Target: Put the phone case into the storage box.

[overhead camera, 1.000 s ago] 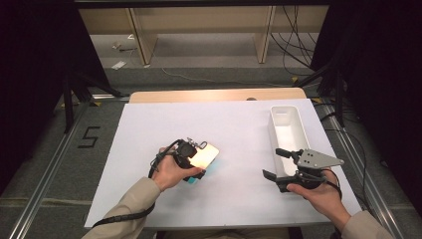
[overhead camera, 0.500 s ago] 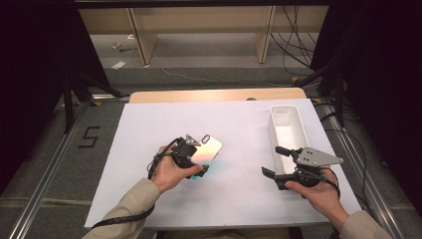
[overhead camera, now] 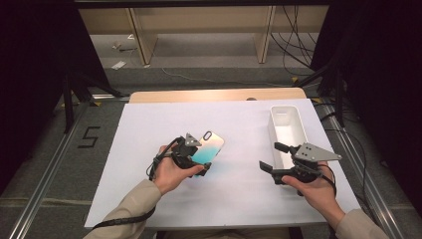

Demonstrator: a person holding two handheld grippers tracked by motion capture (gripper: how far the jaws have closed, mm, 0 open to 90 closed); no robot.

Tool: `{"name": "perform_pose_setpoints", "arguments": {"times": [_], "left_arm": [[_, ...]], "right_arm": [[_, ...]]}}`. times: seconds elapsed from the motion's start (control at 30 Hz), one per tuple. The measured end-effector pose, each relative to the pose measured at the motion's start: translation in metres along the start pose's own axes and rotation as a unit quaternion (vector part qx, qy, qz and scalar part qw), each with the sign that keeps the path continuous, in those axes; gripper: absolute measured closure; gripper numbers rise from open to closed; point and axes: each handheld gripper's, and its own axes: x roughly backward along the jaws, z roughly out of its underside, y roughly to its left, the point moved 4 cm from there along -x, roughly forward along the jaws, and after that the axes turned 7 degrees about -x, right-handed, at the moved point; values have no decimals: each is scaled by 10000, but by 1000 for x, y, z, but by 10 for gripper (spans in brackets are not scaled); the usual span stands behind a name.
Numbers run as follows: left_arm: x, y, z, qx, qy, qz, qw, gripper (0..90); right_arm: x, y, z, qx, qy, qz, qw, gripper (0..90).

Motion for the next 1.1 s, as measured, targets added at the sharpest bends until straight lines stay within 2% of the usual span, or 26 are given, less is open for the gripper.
{"name": "perform_pose_setpoints", "arguments": {"times": [0.5, 1.1], "left_arm": [[4, -7, -6, -92, -267, -8, 9996, 172], [6, -16, -9, -197, -390, 41, 9990, 172]], "right_arm": [[-21, 8, -11, -118, -17, -8, 9999, 160], [-46, 9, -20, -258, -5, -1, 9997, 160]]}}
